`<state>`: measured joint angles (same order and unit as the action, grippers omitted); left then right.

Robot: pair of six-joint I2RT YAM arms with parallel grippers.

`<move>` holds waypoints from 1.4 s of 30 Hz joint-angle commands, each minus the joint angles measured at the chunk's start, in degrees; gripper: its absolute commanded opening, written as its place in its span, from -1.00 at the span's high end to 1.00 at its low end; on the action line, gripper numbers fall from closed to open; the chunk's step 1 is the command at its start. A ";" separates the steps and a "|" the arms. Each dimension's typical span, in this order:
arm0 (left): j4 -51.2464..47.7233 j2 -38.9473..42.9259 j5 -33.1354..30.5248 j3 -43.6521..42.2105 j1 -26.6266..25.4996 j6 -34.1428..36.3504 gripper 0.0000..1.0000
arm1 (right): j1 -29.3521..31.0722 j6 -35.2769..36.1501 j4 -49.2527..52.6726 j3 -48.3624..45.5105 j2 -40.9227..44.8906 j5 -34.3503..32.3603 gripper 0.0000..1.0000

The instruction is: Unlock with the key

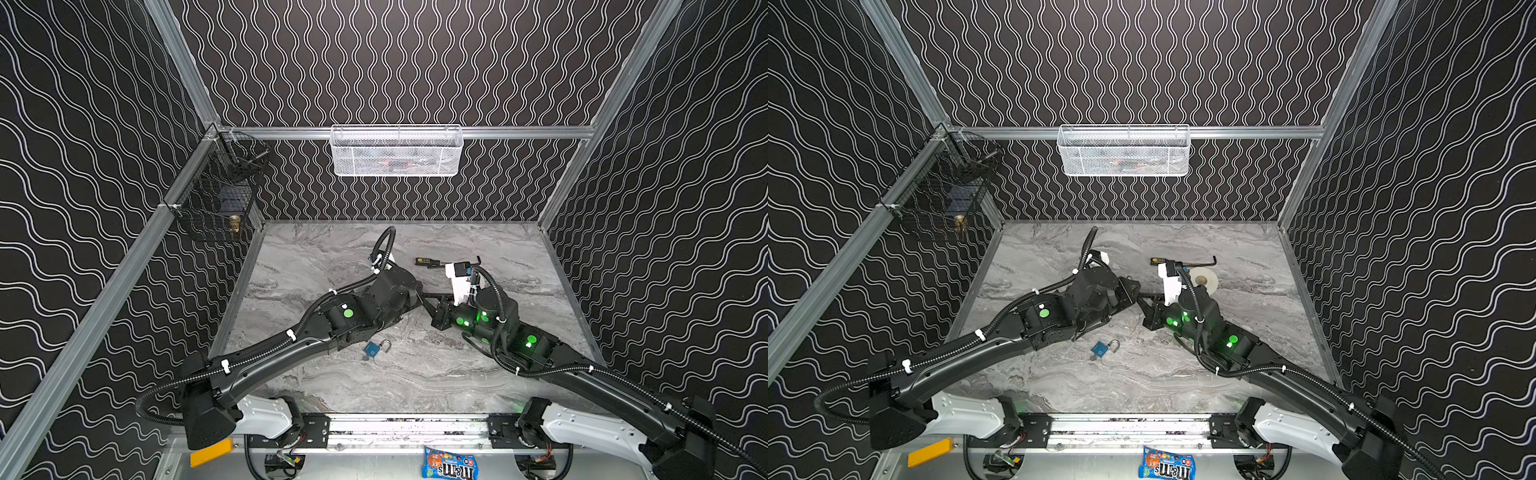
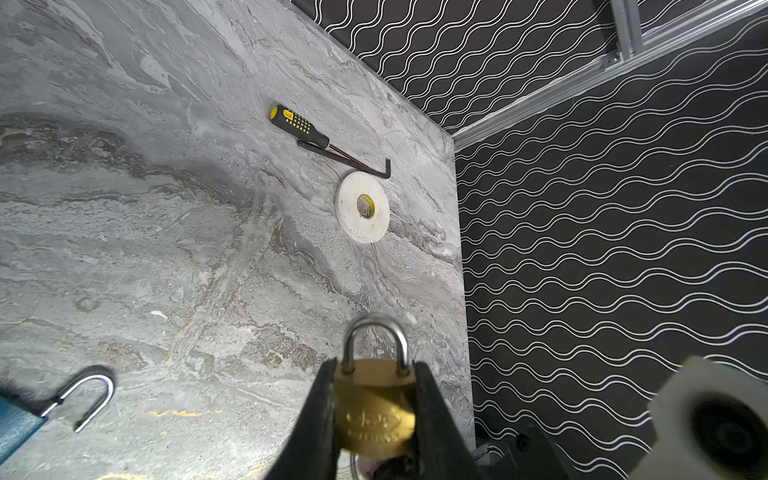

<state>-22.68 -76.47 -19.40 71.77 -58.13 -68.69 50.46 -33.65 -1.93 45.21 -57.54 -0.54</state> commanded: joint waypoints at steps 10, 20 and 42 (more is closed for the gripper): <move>3.94 2.33 4.75 -2.25 0.38 -1.21 1.00 | -1.30 -4.83 -8.08 -1.66 2.09 6.87 1.00; 12.00 4.50 10.98 -5.67 0.38 -2.02 1.00 | -9.12 -19.69 -23.26 -8.45 2.03 21.62 1.00; 6.80 3.96 6.98 -3.92 0.84 4.88 1.00 | -10.73 -15.79 -14.30 -8.34 5.82 18.78 0.92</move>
<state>-12.93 -72.31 -11.79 67.24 -57.54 -68.45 39.68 -55.33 -21.61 34.92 -52.77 20.32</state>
